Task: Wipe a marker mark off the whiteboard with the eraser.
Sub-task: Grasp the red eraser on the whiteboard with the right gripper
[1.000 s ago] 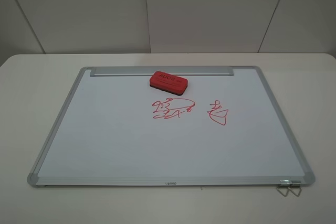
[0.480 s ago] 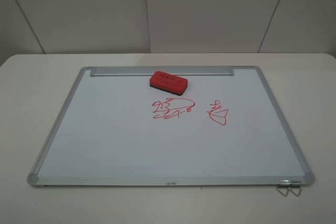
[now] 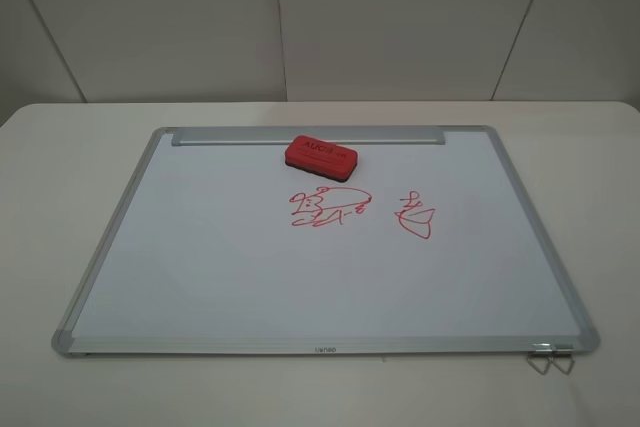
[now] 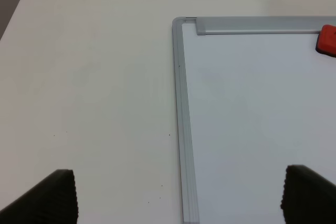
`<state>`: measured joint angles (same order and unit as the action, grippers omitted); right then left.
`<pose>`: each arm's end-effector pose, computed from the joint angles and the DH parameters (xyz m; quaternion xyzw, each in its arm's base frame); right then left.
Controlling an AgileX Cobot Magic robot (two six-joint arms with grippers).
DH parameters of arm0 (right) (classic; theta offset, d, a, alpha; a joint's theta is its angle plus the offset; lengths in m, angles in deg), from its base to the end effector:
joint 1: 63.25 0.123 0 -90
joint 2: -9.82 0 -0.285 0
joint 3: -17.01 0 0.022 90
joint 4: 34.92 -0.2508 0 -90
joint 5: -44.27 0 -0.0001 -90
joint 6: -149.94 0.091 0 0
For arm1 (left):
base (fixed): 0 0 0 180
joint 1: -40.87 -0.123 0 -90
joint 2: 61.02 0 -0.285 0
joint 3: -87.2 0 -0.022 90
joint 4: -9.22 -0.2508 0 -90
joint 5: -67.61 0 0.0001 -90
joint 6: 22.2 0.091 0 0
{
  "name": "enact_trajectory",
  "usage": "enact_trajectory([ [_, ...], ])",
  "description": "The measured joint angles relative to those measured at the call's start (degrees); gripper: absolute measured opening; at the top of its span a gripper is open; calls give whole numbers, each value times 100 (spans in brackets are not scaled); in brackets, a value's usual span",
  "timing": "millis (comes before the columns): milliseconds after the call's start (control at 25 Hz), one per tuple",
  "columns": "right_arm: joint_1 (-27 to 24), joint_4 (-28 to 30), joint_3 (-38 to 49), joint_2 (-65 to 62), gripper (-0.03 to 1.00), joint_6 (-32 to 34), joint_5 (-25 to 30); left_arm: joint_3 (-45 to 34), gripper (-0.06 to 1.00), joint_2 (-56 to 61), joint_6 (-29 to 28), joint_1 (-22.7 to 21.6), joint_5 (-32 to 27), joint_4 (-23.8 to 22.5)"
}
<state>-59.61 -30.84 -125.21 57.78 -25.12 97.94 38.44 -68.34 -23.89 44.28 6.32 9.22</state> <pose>0.1168 0.0022 0.3062 0.0008 0.9374 -0.0082 0.3482 -0.0061 0.0004 0.2756 0.0128 0.8542 -0.0231 0.5192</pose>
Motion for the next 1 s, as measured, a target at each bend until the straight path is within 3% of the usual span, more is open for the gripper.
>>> enact_trajectory([
  [120, 171, 105, -709, 1471, 79, -59, -27, 0, 77, 0, 0, 0, 0, 0],
  [480, 1260, 112, -3127, 4964, 79, -1105, 1, 0, 77, 0, 0, 0, 0, 0],
  [1000, 2501, -374, -6197, 8152, 79, -3035, 524, 0, 77, 0, 0, 0, 0, 0],
])
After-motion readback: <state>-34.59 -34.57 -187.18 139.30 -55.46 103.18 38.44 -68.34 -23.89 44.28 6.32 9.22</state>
